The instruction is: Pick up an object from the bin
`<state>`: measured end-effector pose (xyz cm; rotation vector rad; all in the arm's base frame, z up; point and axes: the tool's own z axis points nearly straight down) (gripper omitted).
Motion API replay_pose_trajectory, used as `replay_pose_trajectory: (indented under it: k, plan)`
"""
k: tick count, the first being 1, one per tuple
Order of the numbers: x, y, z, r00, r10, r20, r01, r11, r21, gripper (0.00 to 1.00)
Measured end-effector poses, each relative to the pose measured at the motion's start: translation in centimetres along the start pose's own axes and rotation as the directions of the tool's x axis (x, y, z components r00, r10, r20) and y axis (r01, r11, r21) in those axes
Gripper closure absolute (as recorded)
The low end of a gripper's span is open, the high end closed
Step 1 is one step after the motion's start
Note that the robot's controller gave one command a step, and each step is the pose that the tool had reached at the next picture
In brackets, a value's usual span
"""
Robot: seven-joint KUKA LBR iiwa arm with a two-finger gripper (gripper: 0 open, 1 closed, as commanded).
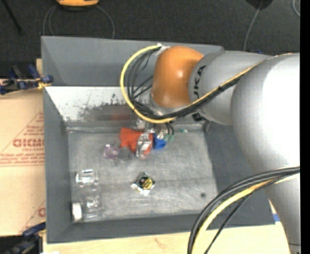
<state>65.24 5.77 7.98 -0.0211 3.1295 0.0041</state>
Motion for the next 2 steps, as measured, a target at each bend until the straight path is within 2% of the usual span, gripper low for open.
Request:
replay_pose_trajectory:
  k: [1,2]
  plan:
    - [0.6,1.3,-12.0,1.000,-0.031,0.002,0.031,1.000,0.003,1.00]
    - [2.5,-8.4,-21.8,0.963,-0.269,-0.002,0.269,0.963,0.006,1.00]
